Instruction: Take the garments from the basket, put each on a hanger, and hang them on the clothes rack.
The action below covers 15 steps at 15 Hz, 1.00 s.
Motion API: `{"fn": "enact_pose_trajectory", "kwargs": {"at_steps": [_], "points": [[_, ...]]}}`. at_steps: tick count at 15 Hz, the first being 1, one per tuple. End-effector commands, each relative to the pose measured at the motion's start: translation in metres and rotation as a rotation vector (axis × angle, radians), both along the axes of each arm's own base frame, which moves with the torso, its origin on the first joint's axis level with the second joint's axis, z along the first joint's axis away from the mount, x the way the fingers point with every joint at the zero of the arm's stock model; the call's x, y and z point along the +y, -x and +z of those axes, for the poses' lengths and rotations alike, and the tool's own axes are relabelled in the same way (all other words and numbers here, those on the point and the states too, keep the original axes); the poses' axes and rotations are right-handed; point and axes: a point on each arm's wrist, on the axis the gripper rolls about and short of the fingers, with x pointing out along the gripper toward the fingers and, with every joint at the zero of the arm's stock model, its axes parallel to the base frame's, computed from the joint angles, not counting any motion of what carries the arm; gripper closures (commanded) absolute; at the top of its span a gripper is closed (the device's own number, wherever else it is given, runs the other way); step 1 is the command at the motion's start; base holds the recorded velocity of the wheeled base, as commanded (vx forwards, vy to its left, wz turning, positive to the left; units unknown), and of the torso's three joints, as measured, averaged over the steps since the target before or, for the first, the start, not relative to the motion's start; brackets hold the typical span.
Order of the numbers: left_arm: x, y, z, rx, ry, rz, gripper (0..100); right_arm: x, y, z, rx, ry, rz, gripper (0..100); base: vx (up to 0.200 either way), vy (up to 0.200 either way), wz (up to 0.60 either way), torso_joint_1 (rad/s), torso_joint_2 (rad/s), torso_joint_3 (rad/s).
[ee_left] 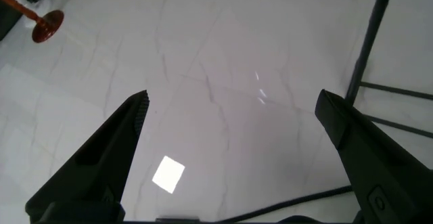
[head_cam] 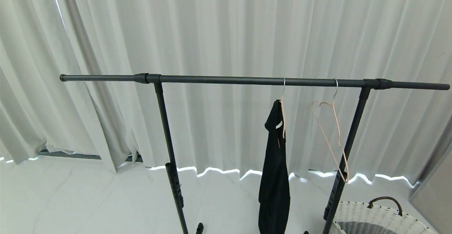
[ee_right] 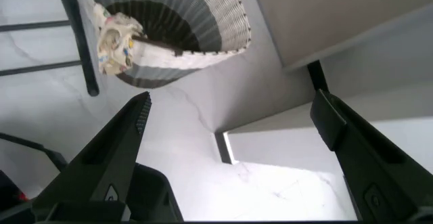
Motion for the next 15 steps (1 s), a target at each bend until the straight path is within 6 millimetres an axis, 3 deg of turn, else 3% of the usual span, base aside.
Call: {"fn": "enact_pose_trajectory", "kwargs": {"at_steps": [1, 5, 8, 15], "points": [[-0.0009, 0.001, 0.0003, -0.016, -0.002, -0.026, 0, 0.0003, 0.0011, -0.0001, -0.01, 0.003, 0.001, 0, -0.2, 0.0, 0.0, 0.007, 0.0, -0.007], [-0.003, 0.0024, 0.001, -0.047, 0.004, -0.092, 0, 0.0005, -0.0002, -0.0004, 0.003, 0.002, 0.021, 0, -0.2, 0.0, 0.0, 0.001, 0.0, -0.001], [-0.0036, 0.0027, 0.001, -0.072, 0.046, -0.087, 0, 0.0003, -0.0006, -0.0005, 0.008, 0.003, 0.019, 0, 0.0, 0.0, 0.0, -0.038, 0.08, 0.041], [-0.0044, 0.003, 0.0012, -0.078, 0.044, -0.123, 0, 0.0001, -0.0017, -0.0008, 0.019, -0.001, 0.018, 0, 0.0, 0.0, 0.0, -0.207, 0.49, 0.265]]}}
